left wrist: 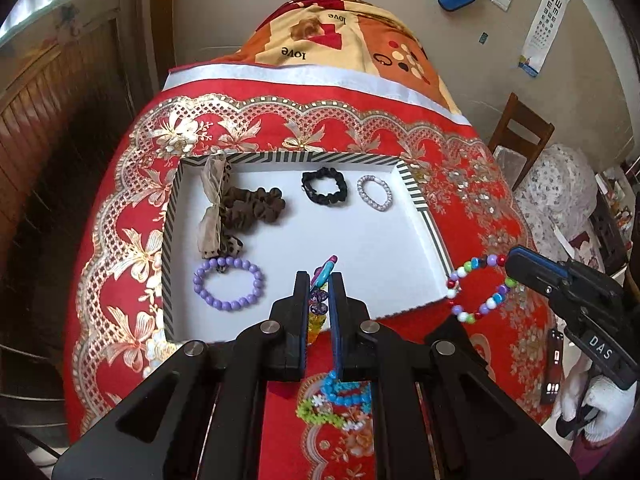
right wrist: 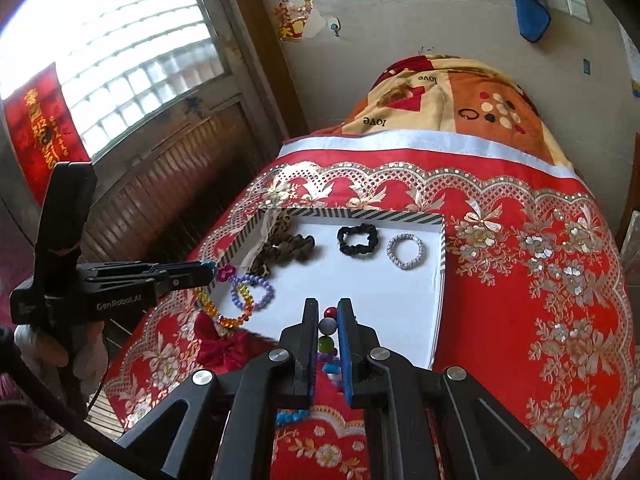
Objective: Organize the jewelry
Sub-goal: 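Carry the crystal bracelet with left tool while right tool carries the bead bracelet over the tray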
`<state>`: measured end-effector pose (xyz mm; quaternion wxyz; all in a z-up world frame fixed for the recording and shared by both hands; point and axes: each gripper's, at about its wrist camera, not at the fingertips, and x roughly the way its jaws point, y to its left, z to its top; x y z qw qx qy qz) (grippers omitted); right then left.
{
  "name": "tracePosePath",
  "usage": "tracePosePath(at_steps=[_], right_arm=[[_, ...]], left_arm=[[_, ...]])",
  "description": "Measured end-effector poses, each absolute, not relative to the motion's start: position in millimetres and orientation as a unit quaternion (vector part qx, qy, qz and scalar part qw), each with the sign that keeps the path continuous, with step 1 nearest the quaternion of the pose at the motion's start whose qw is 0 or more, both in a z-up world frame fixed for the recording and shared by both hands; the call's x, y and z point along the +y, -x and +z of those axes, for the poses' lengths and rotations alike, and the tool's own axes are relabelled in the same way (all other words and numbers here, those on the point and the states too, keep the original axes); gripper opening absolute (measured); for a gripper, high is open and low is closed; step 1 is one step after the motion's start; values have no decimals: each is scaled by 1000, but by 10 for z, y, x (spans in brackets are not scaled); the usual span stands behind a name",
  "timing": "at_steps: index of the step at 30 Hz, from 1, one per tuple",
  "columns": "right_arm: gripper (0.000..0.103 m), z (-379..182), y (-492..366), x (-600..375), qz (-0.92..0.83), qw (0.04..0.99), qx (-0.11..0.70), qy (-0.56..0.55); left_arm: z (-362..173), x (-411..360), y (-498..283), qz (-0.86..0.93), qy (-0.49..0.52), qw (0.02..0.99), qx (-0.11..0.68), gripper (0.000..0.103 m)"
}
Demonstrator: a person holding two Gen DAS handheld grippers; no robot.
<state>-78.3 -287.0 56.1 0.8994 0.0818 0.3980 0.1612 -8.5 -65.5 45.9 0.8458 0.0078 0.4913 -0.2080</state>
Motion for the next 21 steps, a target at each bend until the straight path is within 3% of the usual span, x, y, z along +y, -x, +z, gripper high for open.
tracePosePath(at_steps=[21], right_arm=[[8,-69,-224,-2821,135,872,460,-98]], left_arm=[[65,-1106,-648,-242,-5,814,527,8]])
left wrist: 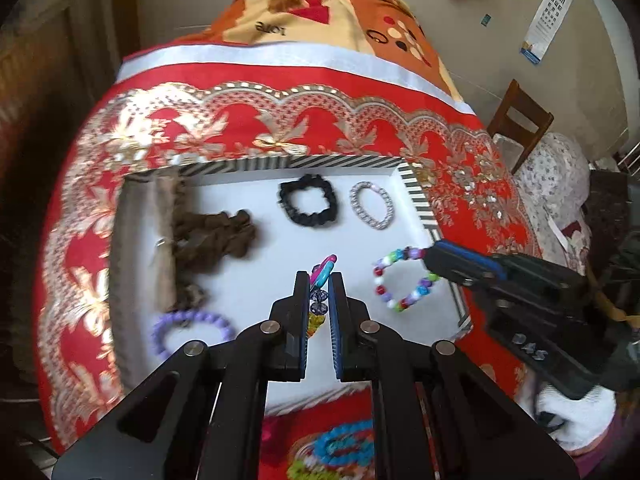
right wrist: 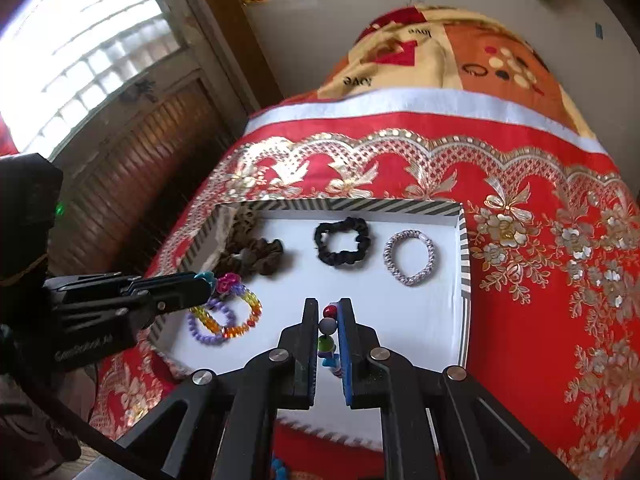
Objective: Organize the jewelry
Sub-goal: 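Carry the crystal bracelet with left tool while right tool carries the bead bracelet over the tray, then open left tool to drop the crystal bracelet while right tool releases its bracelet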
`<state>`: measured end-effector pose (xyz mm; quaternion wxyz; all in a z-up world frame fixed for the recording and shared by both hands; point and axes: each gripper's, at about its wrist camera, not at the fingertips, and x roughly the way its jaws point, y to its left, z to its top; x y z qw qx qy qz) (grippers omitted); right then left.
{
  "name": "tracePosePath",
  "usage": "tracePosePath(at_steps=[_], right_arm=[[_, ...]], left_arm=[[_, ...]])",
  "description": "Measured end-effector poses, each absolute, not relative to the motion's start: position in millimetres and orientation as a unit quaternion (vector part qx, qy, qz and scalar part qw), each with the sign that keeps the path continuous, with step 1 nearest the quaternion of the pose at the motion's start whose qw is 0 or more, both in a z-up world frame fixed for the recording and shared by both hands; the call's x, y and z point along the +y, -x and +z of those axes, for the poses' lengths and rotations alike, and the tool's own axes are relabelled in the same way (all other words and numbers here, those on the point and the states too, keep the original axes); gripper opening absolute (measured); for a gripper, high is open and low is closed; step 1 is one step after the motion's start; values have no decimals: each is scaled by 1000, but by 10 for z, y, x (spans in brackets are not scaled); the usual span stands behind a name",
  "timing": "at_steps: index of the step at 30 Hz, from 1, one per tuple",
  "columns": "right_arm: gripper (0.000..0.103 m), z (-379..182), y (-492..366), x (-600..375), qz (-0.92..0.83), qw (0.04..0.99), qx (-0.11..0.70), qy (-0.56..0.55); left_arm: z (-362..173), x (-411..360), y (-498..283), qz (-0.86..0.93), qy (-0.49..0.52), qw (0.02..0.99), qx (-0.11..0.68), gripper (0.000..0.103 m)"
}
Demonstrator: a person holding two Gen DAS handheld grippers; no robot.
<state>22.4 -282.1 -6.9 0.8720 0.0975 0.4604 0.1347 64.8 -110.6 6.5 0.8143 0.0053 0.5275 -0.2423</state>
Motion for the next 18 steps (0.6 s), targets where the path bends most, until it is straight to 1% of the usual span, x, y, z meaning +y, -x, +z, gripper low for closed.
tracePosePath(at_steps=[4,8,12,18], right_arm=[[9,-259,-409,-2996,98,867,479,-95],[9,-446,-521,-3166,65,860,498,-89],[8,-595,-600,-3155,65,854,510,-82],[8,-728,-704,-3097,53,852,517,-59]], left_arm=[[-65,-1211,-816,-245,3,809,534,8],[-296,-1148,-994,-221,7,804,552,8],[-509,-1053,-1098,-201,7,797,570,8],[-618,-1058,-1112,-196,1,794,576,8]])
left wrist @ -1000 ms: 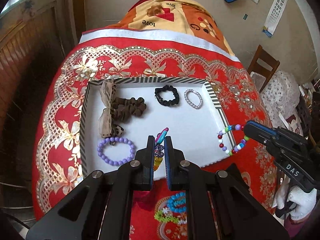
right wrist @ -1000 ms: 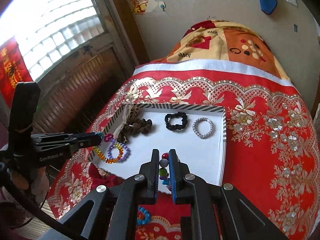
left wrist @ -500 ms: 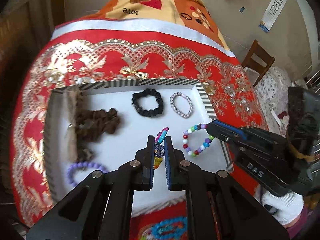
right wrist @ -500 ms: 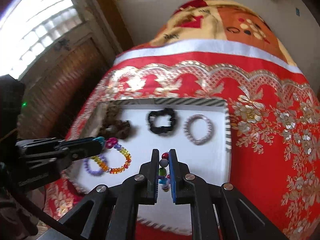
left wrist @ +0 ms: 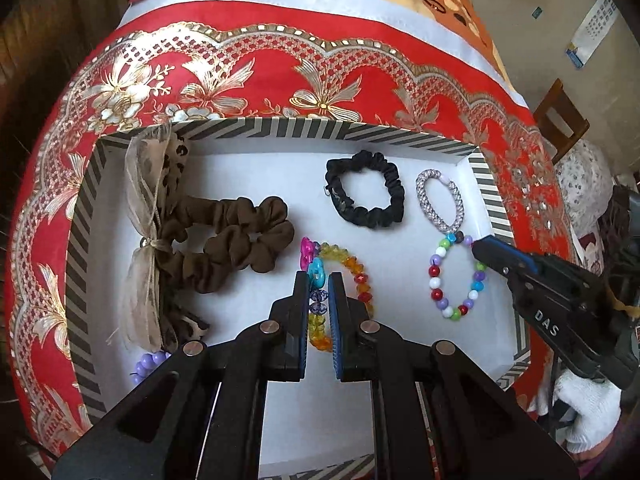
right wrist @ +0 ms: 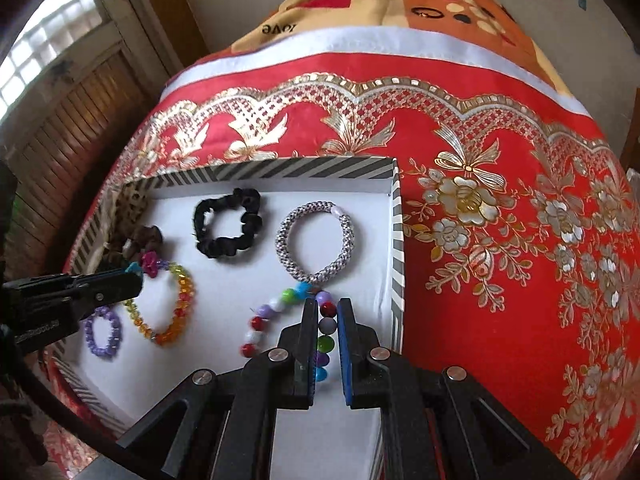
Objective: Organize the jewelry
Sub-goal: 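Open left tool to drop the crystal bracelet while right tool releases its bracelet, then move both open tools back to the blue and pastel bracelets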
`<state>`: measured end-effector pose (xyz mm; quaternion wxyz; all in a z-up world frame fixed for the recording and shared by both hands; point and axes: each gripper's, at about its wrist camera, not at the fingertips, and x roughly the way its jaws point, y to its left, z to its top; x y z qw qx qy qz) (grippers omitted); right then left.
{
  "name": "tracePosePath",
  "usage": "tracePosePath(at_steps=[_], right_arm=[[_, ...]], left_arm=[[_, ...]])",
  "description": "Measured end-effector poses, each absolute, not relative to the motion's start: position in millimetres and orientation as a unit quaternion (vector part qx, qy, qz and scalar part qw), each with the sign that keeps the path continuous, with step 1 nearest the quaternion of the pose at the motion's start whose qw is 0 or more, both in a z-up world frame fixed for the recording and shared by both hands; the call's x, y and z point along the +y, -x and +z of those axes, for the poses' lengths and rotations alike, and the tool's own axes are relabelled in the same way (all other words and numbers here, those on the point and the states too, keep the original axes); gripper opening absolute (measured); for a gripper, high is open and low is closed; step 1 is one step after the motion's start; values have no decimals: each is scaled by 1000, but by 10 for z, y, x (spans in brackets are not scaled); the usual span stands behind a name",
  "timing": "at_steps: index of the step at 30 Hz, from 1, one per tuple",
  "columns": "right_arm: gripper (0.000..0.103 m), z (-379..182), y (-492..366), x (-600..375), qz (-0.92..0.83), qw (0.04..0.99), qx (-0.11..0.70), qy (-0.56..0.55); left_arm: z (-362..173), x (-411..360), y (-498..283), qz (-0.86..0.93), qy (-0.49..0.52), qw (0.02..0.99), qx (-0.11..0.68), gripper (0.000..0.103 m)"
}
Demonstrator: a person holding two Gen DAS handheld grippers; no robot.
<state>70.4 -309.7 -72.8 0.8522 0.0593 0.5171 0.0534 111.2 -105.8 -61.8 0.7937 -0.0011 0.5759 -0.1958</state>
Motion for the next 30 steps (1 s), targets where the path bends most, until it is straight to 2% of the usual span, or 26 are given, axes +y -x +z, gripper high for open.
tracePosePath(at_steps=[3,4,5,7,8,10,18,23,30], right_arm=[[8,-723,-723,-3123,43,852,519,-57],[8,-709,-714,-3133,44,852,518,-61],[9,-693,-697,-3138,47,853,515,-65],[15,-644,-654,-3136,51,856,510,-69],[24,-618,-628,-3126,53,857,508,-71],[29,-565,-560,-3106,58,859,503,-74],[29,-289,-226,-2998,68,871,478,-90],[35,-132,41,-2918,75,877,466,-90],[36,33,397,-2812,89,883,451,-90]], left_arm=[[-610,-1057,-1109,-197,4,798,570,10],[-602,-1054,-1106,-198,5,799,568,15],[-591,-1046,-1105,-198,7,800,566,27],[-561,-1036,-1093,-197,14,803,563,36],[-542,-1032,-1086,-198,16,804,560,36],[-491,-1027,-1043,-195,9,809,554,36],[-246,-986,-788,-183,-16,831,526,36],[-88,-949,-552,-173,-32,845,505,36],[70,-872,-169,-164,-40,857,488,36]])
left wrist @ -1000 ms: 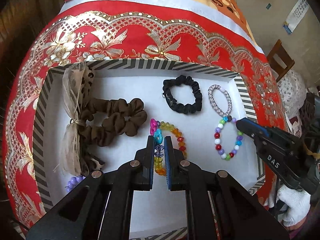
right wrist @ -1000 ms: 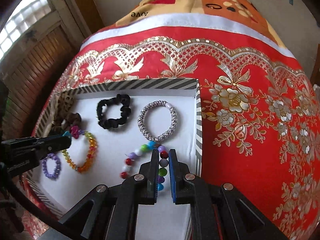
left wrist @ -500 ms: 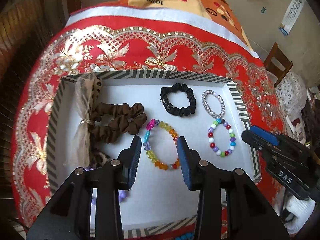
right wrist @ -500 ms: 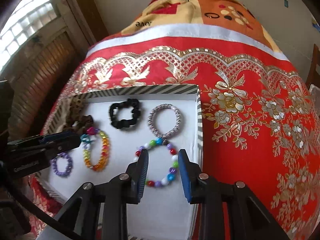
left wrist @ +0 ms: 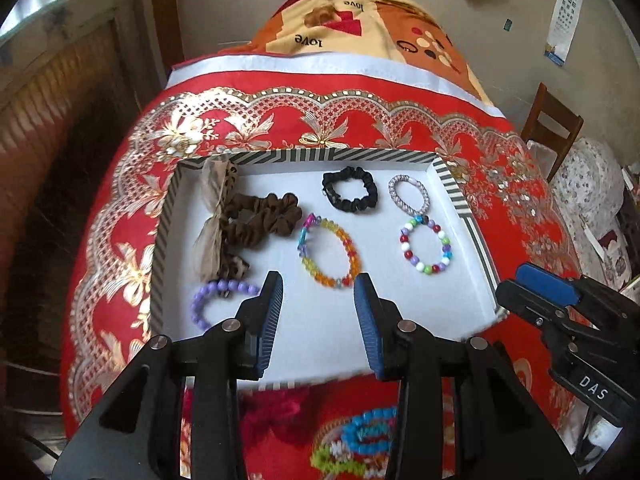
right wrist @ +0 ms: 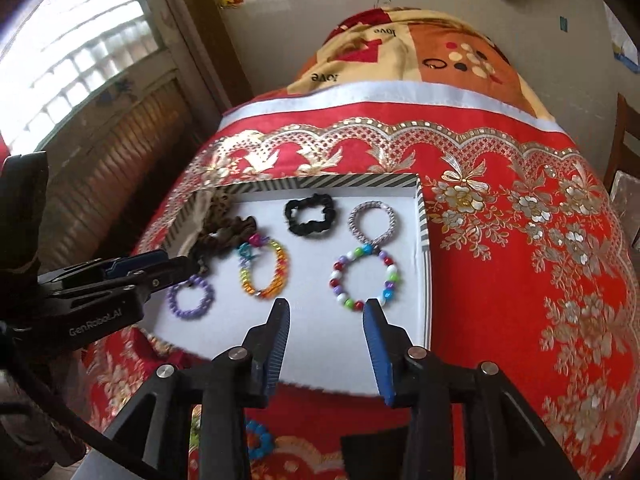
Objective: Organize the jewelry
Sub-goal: 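Move both open tools back to the blue and pastel bracelets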
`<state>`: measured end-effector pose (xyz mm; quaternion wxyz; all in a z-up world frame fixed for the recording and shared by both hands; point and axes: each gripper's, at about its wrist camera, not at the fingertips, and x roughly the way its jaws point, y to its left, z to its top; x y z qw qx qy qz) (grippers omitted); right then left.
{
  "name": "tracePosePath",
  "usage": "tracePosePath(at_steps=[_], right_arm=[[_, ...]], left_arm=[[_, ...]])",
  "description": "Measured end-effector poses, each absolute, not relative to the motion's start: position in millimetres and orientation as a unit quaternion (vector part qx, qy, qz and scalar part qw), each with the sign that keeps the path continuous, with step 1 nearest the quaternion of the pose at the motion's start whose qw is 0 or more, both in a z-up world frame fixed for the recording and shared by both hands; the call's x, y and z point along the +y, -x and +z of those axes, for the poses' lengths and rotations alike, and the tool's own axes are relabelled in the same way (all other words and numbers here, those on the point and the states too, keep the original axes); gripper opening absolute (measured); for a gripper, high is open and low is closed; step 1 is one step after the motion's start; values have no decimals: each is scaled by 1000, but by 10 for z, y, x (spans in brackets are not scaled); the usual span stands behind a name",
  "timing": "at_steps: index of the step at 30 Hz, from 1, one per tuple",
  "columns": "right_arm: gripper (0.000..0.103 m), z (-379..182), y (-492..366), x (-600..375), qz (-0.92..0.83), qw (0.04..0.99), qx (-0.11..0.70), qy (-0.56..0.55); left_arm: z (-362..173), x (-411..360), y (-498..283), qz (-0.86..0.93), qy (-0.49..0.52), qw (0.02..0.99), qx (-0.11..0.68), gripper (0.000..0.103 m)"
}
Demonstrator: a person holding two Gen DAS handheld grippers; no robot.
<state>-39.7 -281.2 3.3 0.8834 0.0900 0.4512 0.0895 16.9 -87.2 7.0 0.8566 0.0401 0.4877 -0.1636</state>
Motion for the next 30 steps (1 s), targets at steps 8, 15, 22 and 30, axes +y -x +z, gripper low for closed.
tracePosePath(at_steps=[8,15,22,30], right_arm=[[37,100,812,-2668,112,883,449,-73],[38,69,1134,-2628,124,879,455,-69],[38,-36,1381,-2595,136,871,467,-66],[38,-364,1422,-2407,161,851,497,-59]], left_arm=[[126,-761,257,-151,-36,861,485,36],[121,-690,582,-147,-32,860,488,36],[78,-520,779,-141,-9,851,505,36],[-249,-351,888,-135,4,822,552,36]])
